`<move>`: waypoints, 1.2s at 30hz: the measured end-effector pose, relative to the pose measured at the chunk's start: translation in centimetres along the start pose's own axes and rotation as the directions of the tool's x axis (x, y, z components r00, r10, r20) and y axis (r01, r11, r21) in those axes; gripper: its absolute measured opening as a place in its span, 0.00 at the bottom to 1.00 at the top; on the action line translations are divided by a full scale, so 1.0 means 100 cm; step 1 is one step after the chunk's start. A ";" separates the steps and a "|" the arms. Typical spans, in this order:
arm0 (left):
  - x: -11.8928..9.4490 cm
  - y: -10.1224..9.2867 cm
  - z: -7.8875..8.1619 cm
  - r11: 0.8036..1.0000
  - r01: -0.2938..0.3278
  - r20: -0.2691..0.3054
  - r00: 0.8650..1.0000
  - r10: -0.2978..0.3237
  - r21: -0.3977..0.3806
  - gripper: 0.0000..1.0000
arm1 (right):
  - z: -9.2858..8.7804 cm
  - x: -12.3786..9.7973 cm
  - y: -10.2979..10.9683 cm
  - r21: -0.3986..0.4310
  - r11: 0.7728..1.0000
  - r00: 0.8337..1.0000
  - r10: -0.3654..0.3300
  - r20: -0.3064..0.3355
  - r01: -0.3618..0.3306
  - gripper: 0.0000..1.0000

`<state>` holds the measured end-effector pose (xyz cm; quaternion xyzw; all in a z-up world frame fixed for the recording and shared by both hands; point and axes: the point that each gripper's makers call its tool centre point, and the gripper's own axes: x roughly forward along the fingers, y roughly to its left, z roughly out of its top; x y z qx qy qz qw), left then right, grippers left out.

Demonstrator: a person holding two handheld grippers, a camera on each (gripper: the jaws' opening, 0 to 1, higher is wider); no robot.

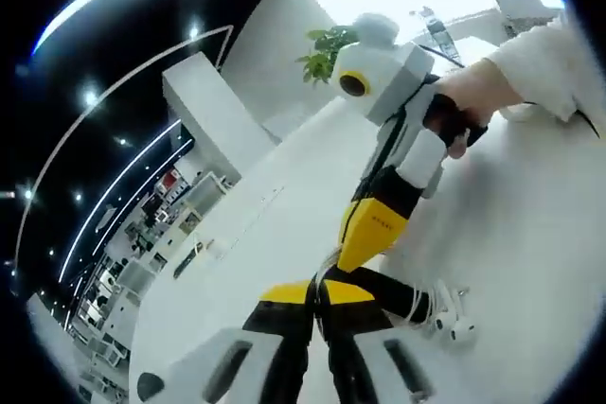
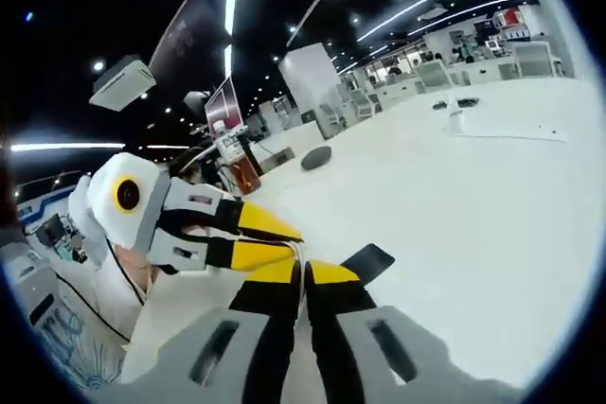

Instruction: Peel open the Velcro strap on the desktop, arrange the wired earphones neatly onto it, and close the Velcro strap to secure them.

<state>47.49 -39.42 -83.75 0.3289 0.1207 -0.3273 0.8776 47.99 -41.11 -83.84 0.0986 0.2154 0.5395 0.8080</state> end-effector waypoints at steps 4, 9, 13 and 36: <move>0.008 -0.002 -0.006 0.999 0.033 -0.003 0.999 -0.033 -0.043 0.07 | -0.003 0.001 -0.008 0.012 1.000 1.000 -0.011 0.003 0.011 0.05; 0.016 -0.004 -0.010 0.997 0.050 -0.005 0.999 -0.051 -0.067 0.07 | -0.006 0.001 -0.015 0.030 0.999 1.000 -0.024 0.003 0.023 0.06; 0.017 -0.006 -0.014 0.993 0.062 -0.013 0.998 -0.063 -0.096 0.07 | -0.007 0.001 -0.016 0.027 0.999 0.999 -0.032 -0.003 0.032 0.07; 0.025 -0.011 -0.020 0.977 0.089 -0.020 0.995 -0.095 -0.194 0.07 | -0.013 -0.008 -0.028 -0.182 0.978 0.992 -0.115 -0.046 0.105 0.09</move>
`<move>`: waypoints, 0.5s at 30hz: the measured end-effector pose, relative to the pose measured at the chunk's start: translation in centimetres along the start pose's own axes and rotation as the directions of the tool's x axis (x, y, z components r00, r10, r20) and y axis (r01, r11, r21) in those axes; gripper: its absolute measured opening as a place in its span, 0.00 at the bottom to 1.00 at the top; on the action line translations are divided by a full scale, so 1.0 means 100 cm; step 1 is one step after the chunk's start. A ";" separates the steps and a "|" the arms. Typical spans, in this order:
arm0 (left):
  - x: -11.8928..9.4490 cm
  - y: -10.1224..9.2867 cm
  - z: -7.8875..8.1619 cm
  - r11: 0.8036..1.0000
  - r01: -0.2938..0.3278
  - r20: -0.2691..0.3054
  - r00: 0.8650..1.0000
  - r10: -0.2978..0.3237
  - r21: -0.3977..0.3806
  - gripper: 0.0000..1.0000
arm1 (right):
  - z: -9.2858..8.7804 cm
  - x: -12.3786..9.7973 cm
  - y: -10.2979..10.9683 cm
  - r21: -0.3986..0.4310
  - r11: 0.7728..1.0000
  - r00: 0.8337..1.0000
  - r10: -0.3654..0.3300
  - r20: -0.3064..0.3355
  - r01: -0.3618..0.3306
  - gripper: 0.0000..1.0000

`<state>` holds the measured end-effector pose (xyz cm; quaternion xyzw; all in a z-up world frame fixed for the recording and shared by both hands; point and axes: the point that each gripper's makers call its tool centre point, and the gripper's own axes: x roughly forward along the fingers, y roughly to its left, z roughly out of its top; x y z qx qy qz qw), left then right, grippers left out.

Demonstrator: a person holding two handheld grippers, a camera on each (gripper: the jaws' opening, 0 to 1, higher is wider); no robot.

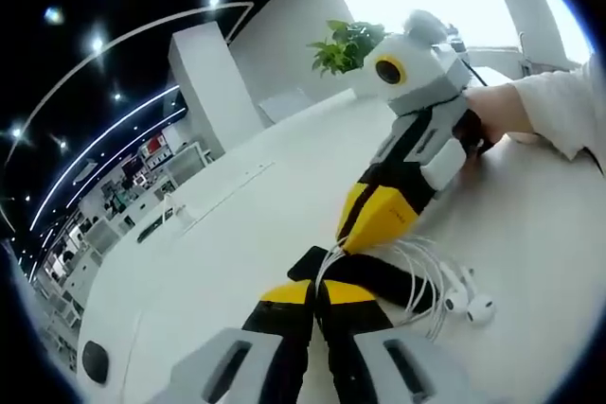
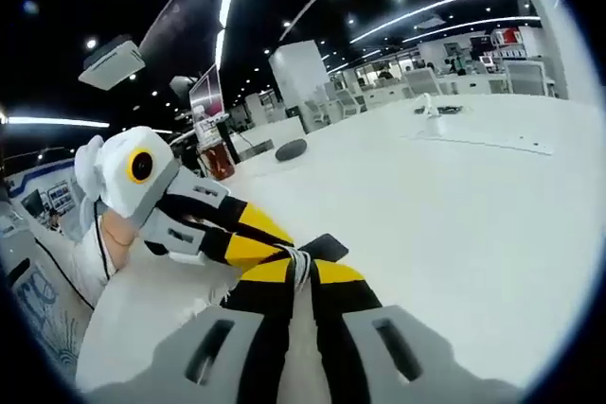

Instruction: Peel open the Velcro strap on the desktop, arrange the wired earphones neatly onto it, and close the Velcro strap to secure them.

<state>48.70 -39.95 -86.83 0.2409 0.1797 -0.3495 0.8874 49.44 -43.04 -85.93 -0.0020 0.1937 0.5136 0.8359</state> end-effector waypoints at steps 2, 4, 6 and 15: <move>0.000 0.001 0.000 1.000 0.003 0.001 1.000 -0.003 -0.012 0.07 | -0.001 0.001 0.001 -0.025 1.000 1.000 -0.003 -0.008 0.003 0.09; -0.001 0.000 -0.001 1.000 0.012 -0.001 1.000 -0.012 -0.024 0.07 | -0.001 0.002 0.002 -0.034 0.999 1.000 -0.006 -0.016 0.006 0.08; -0.004 -0.002 -0.002 0.995 0.033 -0.004 0.999 -0.034 -0.089 0.08 | -0.001 0.002 -0.001 -0.044 0.999 1.000 -0.017 -0.017 0.016 0.08; -0.003 0.001 -0.004 0.987 0.054 0.016 0.999 -0.052 -0.152 0.09 | -0.003 0.004 -0.008 -0.067 0.997 0.999 -0.029 -0.040 0.026 0.08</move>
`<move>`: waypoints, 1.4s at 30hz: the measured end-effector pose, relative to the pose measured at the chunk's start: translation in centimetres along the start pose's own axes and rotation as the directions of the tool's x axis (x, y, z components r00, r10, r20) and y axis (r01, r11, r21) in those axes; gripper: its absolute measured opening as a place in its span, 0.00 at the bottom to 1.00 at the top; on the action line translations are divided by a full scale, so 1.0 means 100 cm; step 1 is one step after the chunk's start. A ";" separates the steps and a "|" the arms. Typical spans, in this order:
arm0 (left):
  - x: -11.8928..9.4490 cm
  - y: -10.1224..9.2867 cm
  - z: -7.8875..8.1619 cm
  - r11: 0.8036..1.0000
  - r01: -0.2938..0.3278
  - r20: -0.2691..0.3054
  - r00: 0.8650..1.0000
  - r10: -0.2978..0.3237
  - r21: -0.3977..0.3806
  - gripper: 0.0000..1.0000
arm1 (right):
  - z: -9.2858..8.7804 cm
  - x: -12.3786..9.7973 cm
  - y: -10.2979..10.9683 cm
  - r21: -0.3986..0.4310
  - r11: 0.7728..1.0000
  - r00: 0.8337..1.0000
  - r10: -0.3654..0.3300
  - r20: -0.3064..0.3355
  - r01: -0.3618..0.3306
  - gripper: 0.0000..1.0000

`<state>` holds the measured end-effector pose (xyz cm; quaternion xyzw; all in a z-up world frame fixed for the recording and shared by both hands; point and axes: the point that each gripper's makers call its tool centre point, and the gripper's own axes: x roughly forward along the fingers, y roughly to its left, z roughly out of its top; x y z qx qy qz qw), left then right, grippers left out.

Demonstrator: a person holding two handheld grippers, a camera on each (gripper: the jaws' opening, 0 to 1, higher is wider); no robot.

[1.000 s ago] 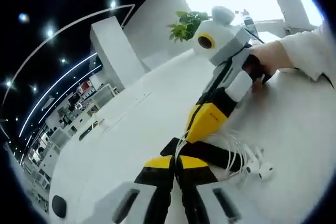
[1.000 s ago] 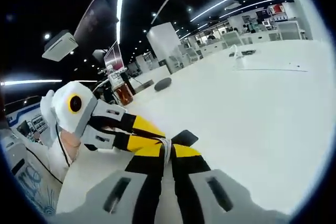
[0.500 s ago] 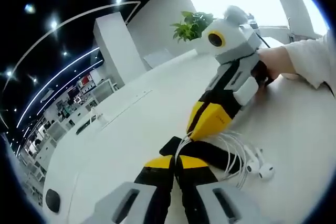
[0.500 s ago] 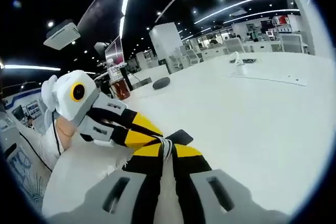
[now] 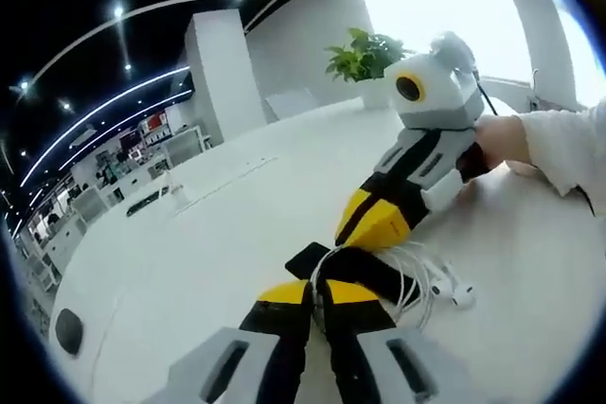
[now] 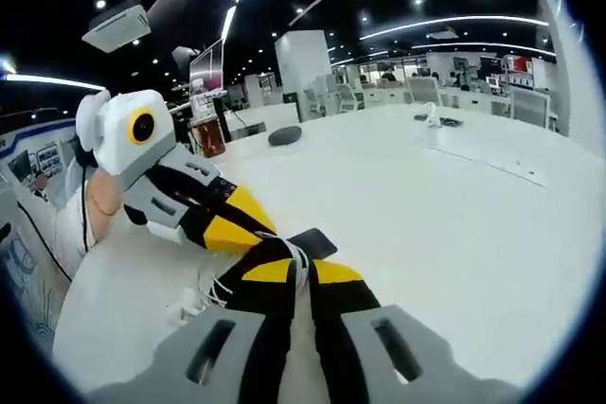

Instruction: Peel open the Velcro strap on the desktop, arrange the wired earphones neatly onto it, and close the Velcro strap to secure them.

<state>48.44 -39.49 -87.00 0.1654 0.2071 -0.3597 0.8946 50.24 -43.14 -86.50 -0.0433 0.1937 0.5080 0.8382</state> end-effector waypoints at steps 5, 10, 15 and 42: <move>-0.002 0.000 -0.001 0.999 0.025 0.003 1.000 -0.025 -0.031 0.09 | -0.002 -0.001 0.006 -0.032 0.999 1.000 0.024 -0.016 -0.025 0.08; -0.005 -0.004 -0.003 0.997 0.046 0.000 0.999 -0.046 -0.055 0.09 | -0.003 -0.001 0.008 -0.024 0.999 0.999 0.029 -0.025 -0.030 0.08; -0.006 -0.003 -0.004 0.994 0.054 0.008 0.999 -0.053 -0.092 0.08 | -0.004 -0.003 0.009 0.012 0.999 0.999 0.040 -0.022 -0.040 0.07; -0.006 -0.004 -0.004 0.995 0.058 0.012 0.998 -0.057 -0.078 0.08 | 0.016 0.003 0.037 -0.350 0.932 0.988 0.129 0.079 -0.094 0.03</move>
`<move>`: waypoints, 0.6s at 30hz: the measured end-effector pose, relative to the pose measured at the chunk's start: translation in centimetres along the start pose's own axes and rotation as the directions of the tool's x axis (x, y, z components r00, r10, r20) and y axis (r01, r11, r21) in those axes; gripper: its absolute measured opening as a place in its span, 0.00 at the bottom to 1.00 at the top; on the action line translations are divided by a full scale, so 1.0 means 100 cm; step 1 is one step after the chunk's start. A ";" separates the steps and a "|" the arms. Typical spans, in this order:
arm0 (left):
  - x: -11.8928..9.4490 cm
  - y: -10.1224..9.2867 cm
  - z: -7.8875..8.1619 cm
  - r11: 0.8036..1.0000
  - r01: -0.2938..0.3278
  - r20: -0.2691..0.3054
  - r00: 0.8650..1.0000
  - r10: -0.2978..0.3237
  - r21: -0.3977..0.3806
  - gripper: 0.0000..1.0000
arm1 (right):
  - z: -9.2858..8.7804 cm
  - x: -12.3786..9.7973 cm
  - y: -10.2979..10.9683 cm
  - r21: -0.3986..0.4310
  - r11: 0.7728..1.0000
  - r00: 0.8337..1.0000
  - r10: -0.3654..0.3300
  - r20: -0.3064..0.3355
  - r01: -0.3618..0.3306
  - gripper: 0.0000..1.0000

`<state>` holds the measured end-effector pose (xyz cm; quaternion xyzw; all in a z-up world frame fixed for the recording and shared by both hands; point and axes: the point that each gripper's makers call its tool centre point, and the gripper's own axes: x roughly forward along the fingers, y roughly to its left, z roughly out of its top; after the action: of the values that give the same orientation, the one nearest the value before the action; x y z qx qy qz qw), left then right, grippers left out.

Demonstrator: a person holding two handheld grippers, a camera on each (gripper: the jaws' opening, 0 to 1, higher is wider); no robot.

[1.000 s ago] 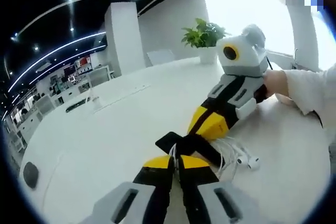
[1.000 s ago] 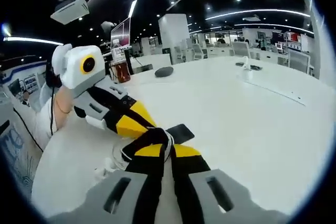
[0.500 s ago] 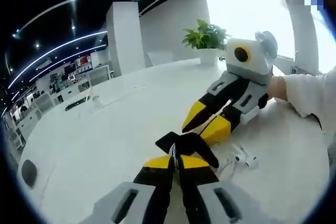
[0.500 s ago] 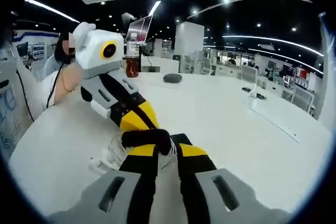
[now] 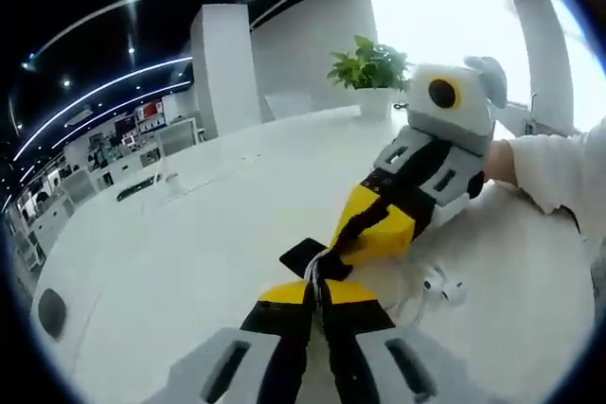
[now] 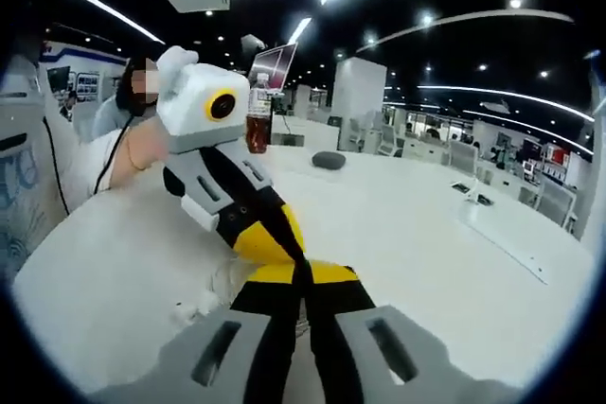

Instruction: Peel open the Velcro strap on the desktop, arrange the wired earphones neatly onto it, and close the Velcro strap to secure them.

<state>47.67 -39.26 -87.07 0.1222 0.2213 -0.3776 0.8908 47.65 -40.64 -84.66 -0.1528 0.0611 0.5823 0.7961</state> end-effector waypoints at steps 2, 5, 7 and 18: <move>0.000 0.000 0.000 1.000 0.002 0.001 1.000 -0.002 0.001 0.08 | 0.002 -0.002 0.005 0.014 0.999 0.999 0.030 0.026 -0.030 0.03; 0.000 0.000 0.000 1.000 0.002 0.001 1.000 -0.002 0.000 0.08 | 0.004 -0.004 0.002 0.015 1.000 0.999 0.026 0.033 -0.027 0.03; 0.000 0.000 0.000 1.000 0.002 0.001 1.000 -0.002 -0.001 0.08 | 0.004 -0.006 0.005 0.025 0.999 0.998 0.044 0.038 -0.045 0.03; -0.001 -0.002 0.000 1.000 0.005 -0.002 1.000 -0.005 0.015 0.09 | 0.016 -0.012 0.012 0.051 0.997 0.995 0.058 0.083 -0.062 0.03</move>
<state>47.47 -39.29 -87.07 0.1286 0.2198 -0.3814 0.8886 46.01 -40.86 -83.01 -0.1058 0.0490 0.6100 0.7838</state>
